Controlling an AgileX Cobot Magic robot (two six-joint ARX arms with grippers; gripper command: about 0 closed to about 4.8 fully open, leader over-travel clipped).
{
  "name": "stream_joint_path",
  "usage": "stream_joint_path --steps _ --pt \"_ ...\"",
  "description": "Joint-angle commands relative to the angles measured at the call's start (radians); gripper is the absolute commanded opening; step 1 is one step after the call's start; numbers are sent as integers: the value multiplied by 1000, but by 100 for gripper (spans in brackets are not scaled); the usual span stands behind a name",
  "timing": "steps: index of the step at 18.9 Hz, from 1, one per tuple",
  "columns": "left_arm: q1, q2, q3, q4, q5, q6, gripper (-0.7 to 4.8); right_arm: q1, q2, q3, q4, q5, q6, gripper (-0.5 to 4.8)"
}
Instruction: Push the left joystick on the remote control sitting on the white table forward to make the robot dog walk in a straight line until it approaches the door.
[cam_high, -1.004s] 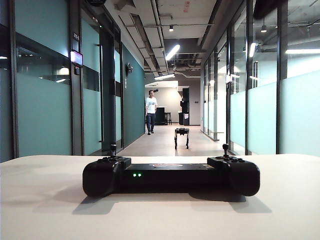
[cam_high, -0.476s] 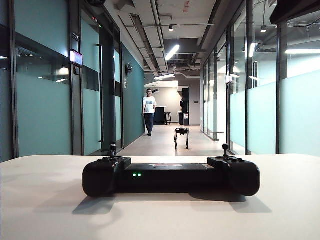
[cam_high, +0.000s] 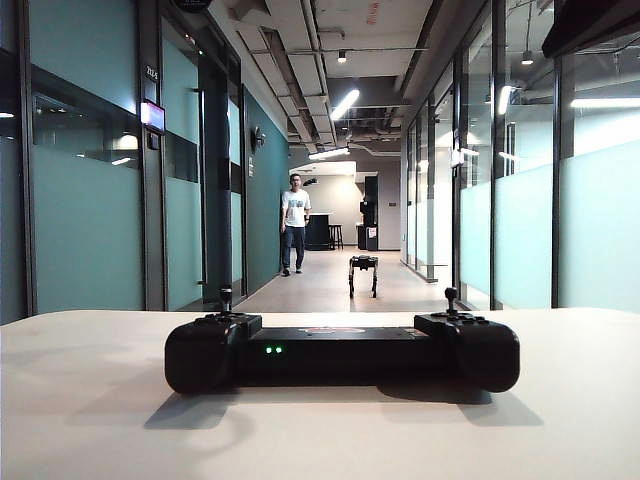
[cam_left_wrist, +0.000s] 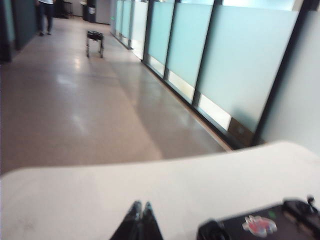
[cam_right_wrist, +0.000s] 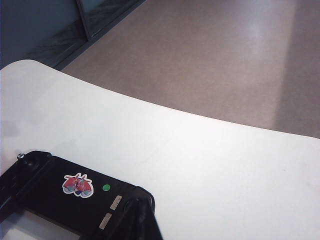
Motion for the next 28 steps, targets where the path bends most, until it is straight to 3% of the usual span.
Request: stream_joint_path --steps 1,3,6,11,15,19,25,28 --pt "1 0 -14 21 7 3 -6 1 -2 4 16 3 -3 -1" --pt "11 0 -15 21 7 3 -5 1 -2 4 16 3 -3 -1" --pt "97 0 -16 21 14 3 -5 1 -3 4 16 3 -3 -1" --pt "356 0 -46 84 169 4 -5 1 -2 4 16 3 -3 -1" --pt "465 0 -101 163 198 4 -5 1 -2 4 16 3 -3 0" --pt "470 0 -115 185 183 56 -5 1 -2 4 16 3 -3 -1" --pt "468 0 -115 182 182 57 -5 1 -2 4 16 3 -3 -1" --pt "415 0 -115 174 99 70 -5 1 -2 4 16 3 -3 -1"
